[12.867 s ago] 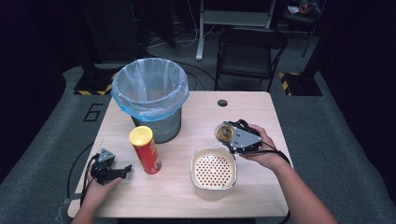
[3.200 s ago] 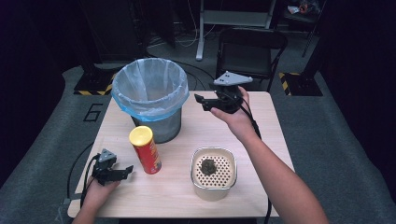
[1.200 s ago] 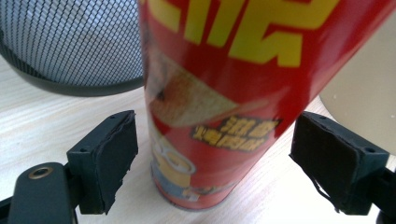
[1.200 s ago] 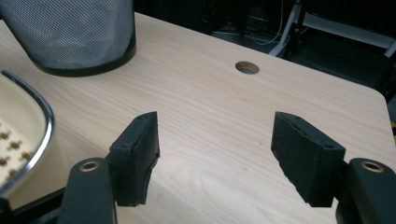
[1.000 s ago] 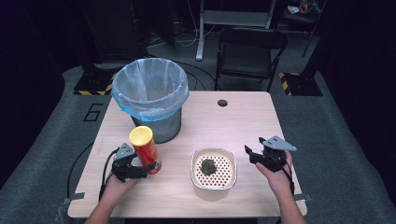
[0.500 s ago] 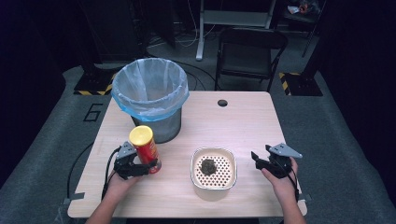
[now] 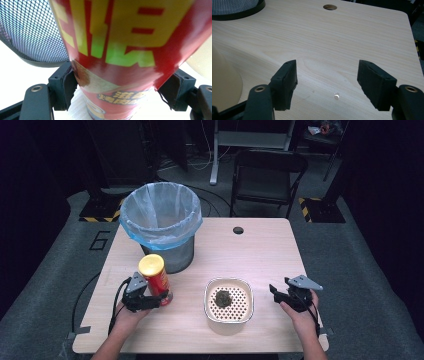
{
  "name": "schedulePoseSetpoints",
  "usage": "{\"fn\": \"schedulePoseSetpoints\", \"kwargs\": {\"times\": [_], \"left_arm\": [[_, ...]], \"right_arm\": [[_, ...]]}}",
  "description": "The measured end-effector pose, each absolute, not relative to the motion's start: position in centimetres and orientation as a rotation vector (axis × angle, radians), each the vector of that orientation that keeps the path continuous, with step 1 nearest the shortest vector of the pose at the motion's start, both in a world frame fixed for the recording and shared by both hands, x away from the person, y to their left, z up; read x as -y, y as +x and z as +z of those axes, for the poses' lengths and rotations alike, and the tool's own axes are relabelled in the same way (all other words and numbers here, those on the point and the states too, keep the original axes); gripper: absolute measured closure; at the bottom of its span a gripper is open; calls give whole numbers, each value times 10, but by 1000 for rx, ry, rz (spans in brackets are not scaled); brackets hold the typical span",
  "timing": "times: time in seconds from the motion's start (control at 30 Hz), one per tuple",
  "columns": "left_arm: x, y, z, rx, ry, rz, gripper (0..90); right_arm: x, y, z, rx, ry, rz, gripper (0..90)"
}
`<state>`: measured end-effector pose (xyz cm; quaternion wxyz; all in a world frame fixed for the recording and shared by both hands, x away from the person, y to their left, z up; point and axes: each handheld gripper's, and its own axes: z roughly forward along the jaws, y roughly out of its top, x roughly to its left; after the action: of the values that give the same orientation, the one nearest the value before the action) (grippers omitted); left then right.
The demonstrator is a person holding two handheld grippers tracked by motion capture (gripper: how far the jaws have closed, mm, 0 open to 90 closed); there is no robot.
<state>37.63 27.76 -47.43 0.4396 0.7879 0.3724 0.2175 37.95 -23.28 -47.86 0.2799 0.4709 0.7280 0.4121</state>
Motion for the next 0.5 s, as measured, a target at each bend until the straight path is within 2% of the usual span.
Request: {"fn": "schedulePoseSetpoints", "kwargs": {"times": [0.5], "left_arm": [[-285, 366, -463, -958, 1956, 459, 235]], "right_arm": [[229, 385, -484, -1981, 1248, 1071, 319]]}}
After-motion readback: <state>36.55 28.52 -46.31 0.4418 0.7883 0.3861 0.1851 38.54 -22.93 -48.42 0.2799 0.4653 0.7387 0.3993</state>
